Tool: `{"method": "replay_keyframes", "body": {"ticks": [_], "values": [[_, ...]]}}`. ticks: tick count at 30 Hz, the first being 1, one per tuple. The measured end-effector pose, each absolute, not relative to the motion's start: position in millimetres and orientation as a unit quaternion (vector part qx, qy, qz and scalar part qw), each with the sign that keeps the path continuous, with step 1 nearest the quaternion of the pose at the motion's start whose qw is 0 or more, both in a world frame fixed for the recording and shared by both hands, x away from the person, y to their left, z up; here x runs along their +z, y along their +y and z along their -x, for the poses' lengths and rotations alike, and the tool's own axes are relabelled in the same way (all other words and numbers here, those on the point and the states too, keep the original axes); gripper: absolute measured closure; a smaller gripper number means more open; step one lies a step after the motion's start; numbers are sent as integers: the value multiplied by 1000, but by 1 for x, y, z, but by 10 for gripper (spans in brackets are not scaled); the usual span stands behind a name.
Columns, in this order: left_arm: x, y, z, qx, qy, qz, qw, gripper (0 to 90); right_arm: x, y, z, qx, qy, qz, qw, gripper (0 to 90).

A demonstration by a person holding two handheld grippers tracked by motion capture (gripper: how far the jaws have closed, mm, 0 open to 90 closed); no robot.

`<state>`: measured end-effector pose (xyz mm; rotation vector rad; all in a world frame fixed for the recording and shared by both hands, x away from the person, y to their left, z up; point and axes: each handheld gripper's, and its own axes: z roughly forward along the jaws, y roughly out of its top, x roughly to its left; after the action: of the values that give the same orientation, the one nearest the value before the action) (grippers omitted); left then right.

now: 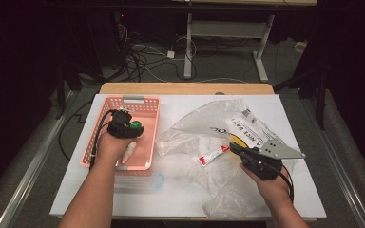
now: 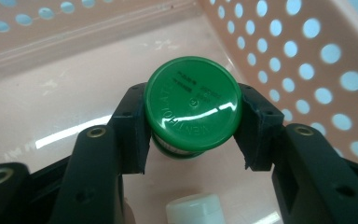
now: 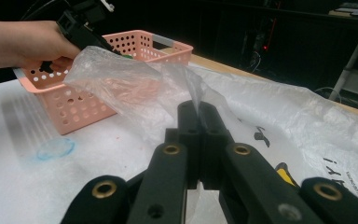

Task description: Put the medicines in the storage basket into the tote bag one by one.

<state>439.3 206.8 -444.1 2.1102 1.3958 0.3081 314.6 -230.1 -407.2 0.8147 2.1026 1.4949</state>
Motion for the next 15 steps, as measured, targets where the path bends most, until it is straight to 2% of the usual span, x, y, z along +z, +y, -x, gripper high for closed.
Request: {"method": "replay_keyframes", "body": {"ticks": [15], "values": [[-410, 214, -408, 149, 507, -776, 346, 496, -406, -230, -314, 540, 759, -292, 218, 900]]}}
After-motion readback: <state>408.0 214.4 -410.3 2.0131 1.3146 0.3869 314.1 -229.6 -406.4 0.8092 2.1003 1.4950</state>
